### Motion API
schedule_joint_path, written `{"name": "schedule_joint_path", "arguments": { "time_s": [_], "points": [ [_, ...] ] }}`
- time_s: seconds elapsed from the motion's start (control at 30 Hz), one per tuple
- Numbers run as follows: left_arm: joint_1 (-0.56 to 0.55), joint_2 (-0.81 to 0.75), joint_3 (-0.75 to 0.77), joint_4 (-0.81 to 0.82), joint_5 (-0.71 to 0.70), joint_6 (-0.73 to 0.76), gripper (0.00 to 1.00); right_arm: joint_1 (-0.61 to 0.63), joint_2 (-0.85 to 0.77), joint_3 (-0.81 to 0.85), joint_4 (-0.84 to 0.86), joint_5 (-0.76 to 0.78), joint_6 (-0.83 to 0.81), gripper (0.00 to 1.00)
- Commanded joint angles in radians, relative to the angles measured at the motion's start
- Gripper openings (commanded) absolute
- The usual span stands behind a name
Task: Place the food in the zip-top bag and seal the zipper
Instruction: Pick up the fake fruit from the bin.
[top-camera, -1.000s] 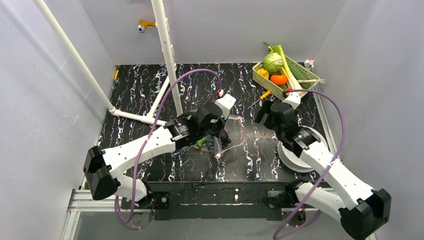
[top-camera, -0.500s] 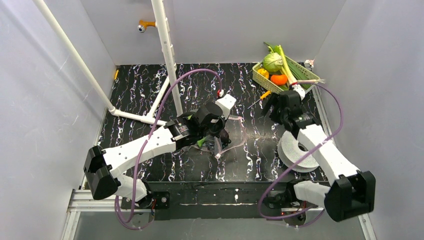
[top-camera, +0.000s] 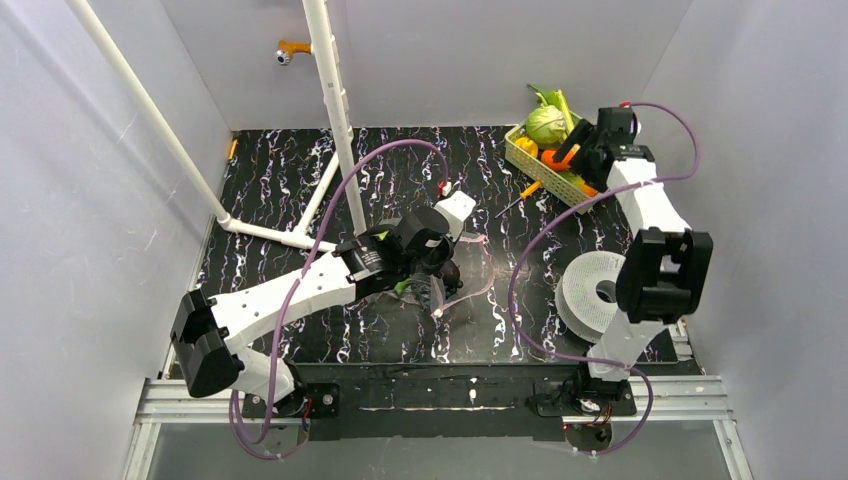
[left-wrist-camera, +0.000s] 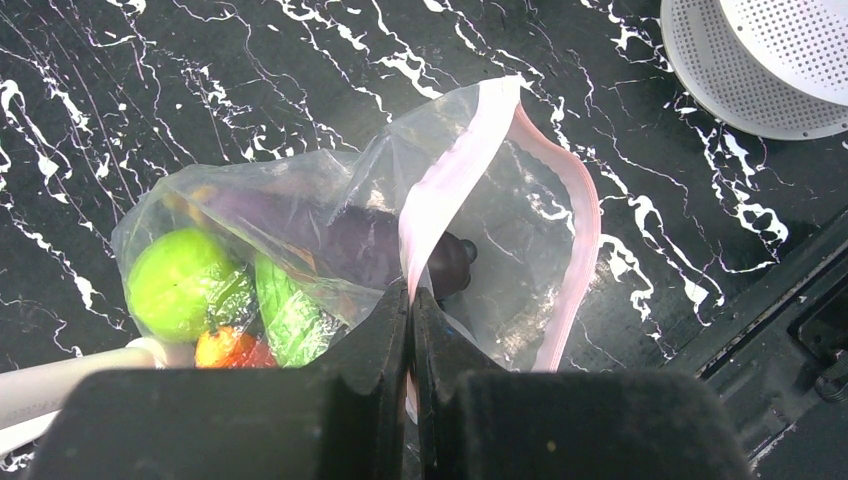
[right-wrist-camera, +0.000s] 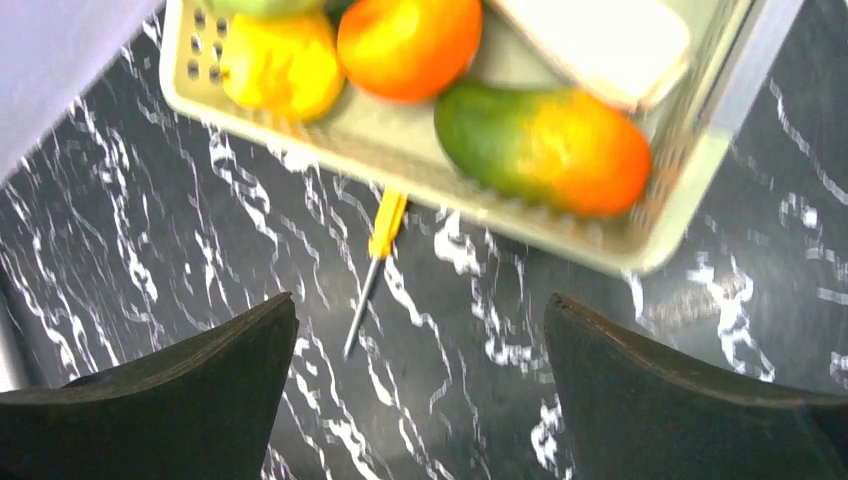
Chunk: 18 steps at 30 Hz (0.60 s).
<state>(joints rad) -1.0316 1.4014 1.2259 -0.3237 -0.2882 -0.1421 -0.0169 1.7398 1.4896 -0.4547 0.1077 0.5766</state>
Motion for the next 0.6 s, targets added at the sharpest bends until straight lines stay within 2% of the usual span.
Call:
{"name": "schedule_joint_path", "arguments": {
  "time_s": [0.0,0.27,0.37,0.57],
  "points": [
    [-0.005,-0.001,0.038,-0.026,-0.022,0.002,0.0,-0.068,0.141,0.171,-0.054,-0.139,0.025,0.98],
    [-0.008,0.025,0.047,-0.036,-0.037,0.013,0.0,-0.103,0.3,0.31,-0.001,-0.316,0.128,0.98],
    [-0.011,0.032,0.049,-0.039,-0.039,0.013,0.0,-0.099,0.31,0.307,0.06,-0.366,0.123,0.98],
    [-0.016,0.035,0.053,-0.043,-0.039,0.013,0.0,-0.059,0.3,0.306,0.141,-0.301,0.035,0.98]
  ]
}}
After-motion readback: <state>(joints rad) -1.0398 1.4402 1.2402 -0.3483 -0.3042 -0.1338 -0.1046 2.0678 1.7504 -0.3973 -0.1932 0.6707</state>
